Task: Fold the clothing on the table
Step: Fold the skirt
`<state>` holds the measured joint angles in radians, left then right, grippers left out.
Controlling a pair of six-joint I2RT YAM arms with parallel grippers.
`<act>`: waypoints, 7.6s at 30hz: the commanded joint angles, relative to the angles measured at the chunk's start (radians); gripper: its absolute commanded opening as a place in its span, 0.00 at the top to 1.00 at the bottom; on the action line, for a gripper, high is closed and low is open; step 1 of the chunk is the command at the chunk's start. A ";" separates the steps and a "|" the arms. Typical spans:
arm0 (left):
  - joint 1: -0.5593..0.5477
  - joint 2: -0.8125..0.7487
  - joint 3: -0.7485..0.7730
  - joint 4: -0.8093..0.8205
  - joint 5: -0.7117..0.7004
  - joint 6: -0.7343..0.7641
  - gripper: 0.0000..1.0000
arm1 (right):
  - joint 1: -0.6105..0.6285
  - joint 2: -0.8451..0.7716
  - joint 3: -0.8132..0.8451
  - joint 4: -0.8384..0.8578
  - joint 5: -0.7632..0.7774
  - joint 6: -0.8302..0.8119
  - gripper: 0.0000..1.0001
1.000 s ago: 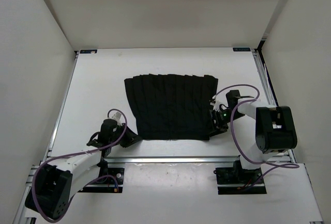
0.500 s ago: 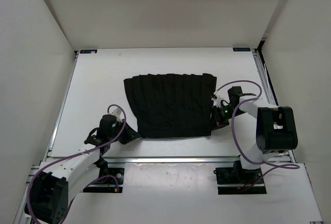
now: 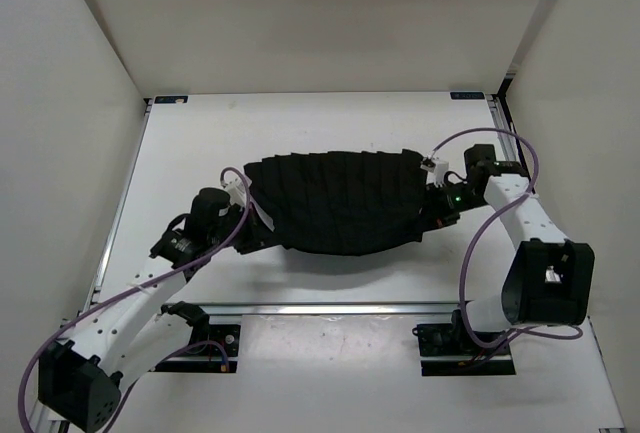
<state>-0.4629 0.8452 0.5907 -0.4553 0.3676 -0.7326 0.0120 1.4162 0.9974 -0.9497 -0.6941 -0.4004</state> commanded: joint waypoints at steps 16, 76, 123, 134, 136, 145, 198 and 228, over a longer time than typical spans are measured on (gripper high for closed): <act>0.145 0.219 0.178 0.310 0.180 -0.258 1.00 | -0.050 0.225 0.437 -0.250 -0.234 0.041 1.00; 0.162 1.755 1.913 -0.132 -0.039 0.556 0.02 | -0.057 0.885 1.041 0.189 0.094 0.233 0.08; 0.116 1.891 1.986 0.102 -0.050 0.403 0.89 | -0.098 1.021 1.181 0.195 0.035 0.353 0.13; 0.098 1.896 1.996 0.109 -0.035 0.391 0.89 | -0.101 1.357 1.703 -0.030 0.036 0.433 0.32; 0.096 1.893 1.994 0.115 -0.035 0.398 0.90 | -0.093 1.328 1.657 -0.031 0.024 0.407 0.33; 0.105 1.890 1.994 0.112 -0.032 0.387 0.90 | -0.075 1.339 1.704 -0.050 0.042 0.422 0.38; -0.011 1.025 0.772 0.371 -0.071 0.394 1.00 | -0.089 0.900 1.231 -0.394 -0.014 0.065 1.00; 0.055 0.875 0.572 0.472 -0.098 0.455 0.01 | -0.007 0.558 0.643 -0.173 0.044 0.035 1.00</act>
<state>-0.3893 1.8011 1.2182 -0.0200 0.2539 -0.3031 0.0326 2.0415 1.6650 -1.1606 -0.6811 -0.3882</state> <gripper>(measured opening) 0.985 0.008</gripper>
